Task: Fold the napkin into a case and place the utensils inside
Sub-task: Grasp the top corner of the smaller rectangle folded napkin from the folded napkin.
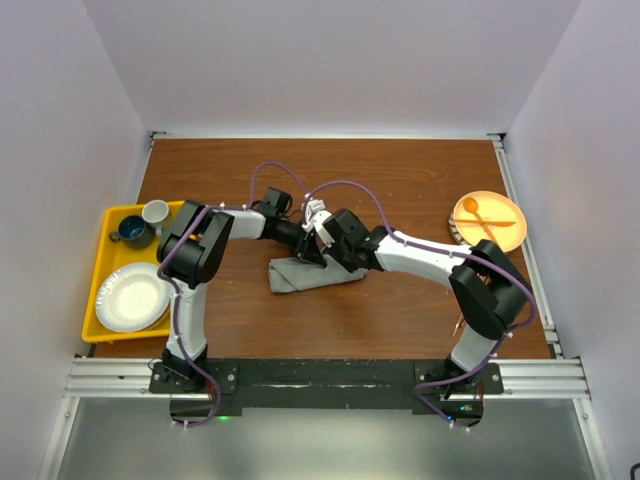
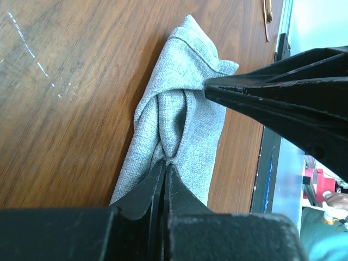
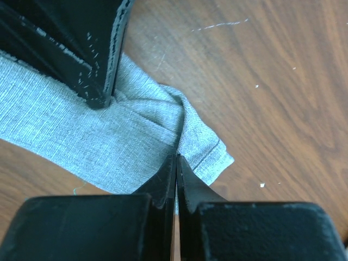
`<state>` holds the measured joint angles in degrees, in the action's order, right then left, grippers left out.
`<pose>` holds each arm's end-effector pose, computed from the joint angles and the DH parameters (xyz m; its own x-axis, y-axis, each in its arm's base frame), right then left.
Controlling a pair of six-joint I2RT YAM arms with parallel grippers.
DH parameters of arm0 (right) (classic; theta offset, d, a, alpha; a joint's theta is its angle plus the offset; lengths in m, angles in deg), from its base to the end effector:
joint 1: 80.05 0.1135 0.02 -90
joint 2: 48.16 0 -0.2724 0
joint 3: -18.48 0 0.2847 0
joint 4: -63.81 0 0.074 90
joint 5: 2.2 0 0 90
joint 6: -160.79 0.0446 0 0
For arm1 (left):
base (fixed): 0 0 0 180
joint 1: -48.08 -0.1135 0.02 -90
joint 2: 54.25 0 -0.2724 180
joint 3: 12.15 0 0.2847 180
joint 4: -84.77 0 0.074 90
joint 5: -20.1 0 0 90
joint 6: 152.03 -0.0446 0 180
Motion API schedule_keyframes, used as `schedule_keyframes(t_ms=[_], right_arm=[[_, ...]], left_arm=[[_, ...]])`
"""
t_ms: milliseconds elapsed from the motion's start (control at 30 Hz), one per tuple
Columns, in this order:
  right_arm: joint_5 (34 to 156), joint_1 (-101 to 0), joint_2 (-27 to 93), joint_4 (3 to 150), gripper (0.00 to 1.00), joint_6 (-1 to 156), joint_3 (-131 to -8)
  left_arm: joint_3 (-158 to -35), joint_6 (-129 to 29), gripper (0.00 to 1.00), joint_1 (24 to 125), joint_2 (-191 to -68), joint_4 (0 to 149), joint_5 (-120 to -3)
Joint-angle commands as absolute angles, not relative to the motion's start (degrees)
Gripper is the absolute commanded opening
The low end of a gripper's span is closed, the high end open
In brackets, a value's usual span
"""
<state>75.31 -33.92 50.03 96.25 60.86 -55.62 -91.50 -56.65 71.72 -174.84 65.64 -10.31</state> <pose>0.2728 0.2698 0.1689 -0.4623 -0.7239 -0.5121 -0.7116 0.6475 -0.2728 0.3697 -0.2038 0.0764 -0.8484 0.3196 -0.4219 0.5163 0.3241 -0.7927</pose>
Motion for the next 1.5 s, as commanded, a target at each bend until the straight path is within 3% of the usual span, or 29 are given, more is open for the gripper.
schedule_keyframes(t_ms=[0,333,467,667,967,1333,1467], right_arm=[[78.13,-33.46,50.54,97.16,0.0,62.88,-54.33],[77.87,-35.49,54.06,99.18,0.0,64.11,-54.86],[77.78,-35.49,54.93,98.83,0.0,64.2,-54.25],[77.34,-35.57,55.2,97.51,0.0,63.58,-53.1],[77.25,-35.84,54.32,96.37,0.0,63.93,-52.49],[77.87,-35.84,53.44,94.87,0.0,62.7,-51.69],[77.96,-35.84,53.0,94.26,0.0,62.26,-51.69]], left_arm=[[-90.59,-58.61,0.0,71.55,-178.09,64.43,-20.95],[-89.45,-56.77,0.01,70.33,-175.64,66.42,-18.85],[-86.9,-51.76,0.28,67.95,-170.1,71.72,-15.77],[-87.42,-57.08,0.42,65.66,-162.62,67.87,-13.48],[-84.52,-72.93,0.46,63.03,-160.15,51.34,-15.85],[-88.56,-75.57,0.49,65.83,-165.6,48.25,-13.75],[-89.18,-74.17,0.44,67.33,-165.96,50.09,-12.43]])
